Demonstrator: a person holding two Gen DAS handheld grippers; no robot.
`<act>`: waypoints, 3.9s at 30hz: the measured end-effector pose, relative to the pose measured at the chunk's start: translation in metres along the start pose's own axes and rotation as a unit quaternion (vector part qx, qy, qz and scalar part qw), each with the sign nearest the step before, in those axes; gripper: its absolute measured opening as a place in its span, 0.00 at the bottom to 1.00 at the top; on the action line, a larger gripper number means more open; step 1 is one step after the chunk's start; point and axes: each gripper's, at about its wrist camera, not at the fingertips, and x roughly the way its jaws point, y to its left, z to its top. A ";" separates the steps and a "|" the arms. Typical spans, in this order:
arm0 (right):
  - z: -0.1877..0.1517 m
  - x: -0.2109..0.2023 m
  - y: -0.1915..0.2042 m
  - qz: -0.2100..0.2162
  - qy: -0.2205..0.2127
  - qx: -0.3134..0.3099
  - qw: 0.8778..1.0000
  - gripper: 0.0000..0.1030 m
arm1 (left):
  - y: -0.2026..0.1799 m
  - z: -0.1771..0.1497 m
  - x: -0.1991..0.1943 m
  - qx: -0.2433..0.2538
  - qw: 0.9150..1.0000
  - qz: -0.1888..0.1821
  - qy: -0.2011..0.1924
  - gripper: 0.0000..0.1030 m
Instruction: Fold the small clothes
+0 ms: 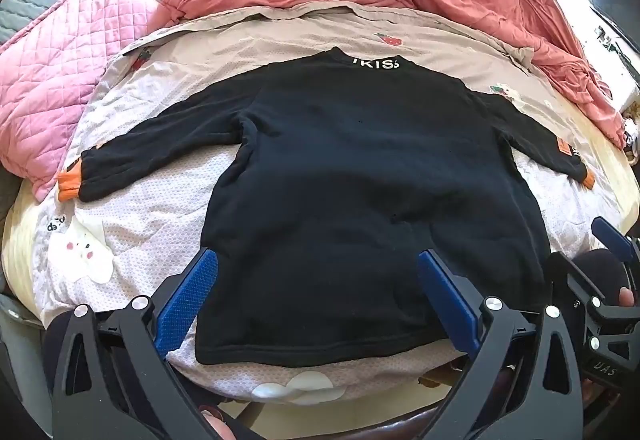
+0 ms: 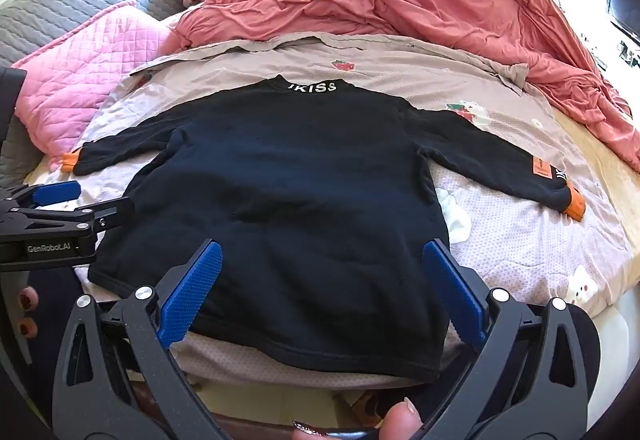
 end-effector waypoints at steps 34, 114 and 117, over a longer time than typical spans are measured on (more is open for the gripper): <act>-0.001 -0.003 0.001 0.001 -0.007 -0.006 1.000 0.92 | -0.003 -0.003 0.001 0.002 1.000 -0.008 -0.003 0.96; 0.125 0.154 -0.164 -0.145 -0.002 0.132 0.981 0.92 | -0.055 0.128 0.136 -0.011 1.000 0.014 0.013 0.96; 0.116 0.155 -0.205 -0.173 0.002 0.170 0.970 0.92 | -0.059 0.127 0.148 -0.011 1.000 0.009 0.022 0.96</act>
